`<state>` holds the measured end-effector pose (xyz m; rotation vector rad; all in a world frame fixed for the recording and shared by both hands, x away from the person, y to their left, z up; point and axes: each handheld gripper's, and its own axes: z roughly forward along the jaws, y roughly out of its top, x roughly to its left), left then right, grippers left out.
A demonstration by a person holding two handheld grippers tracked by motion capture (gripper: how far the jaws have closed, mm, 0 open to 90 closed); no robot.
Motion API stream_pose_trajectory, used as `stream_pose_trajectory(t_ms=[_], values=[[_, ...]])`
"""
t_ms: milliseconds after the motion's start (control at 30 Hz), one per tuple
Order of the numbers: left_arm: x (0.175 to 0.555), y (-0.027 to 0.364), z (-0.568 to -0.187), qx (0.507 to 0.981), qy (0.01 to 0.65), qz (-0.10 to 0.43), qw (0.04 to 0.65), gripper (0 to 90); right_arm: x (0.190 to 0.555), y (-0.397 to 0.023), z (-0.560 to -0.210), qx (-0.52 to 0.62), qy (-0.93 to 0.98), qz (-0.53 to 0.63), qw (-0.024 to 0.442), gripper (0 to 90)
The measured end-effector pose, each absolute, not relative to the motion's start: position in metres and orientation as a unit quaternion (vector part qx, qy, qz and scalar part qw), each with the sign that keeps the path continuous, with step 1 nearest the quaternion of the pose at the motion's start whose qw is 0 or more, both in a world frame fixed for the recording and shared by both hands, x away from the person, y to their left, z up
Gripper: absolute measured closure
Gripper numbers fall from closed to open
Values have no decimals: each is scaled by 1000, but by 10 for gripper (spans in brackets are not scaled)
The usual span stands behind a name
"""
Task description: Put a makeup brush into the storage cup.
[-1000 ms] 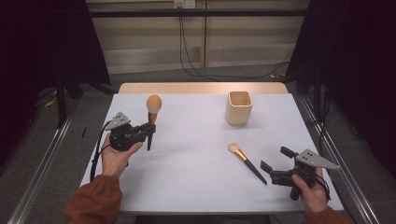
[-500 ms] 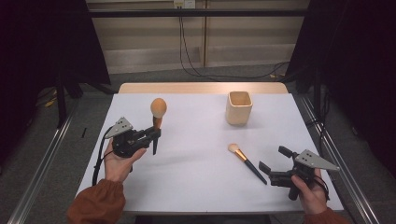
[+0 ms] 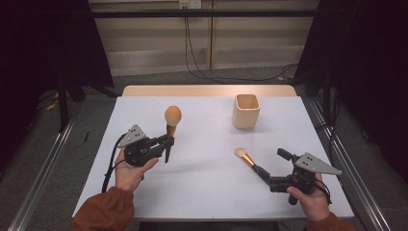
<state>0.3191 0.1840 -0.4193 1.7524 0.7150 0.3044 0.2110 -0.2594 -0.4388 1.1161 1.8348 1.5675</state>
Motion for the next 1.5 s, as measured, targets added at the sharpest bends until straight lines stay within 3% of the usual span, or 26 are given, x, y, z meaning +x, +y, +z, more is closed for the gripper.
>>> stream_pose_trajectory(t_ms=[567,1500], values=[[302,153,-416,750,268,101,596,745,221,-220,-424,359,681,607,196,0],[296,101,-420,755,241,73,605,745,261,-160,-396,311,690,628,180,0]])
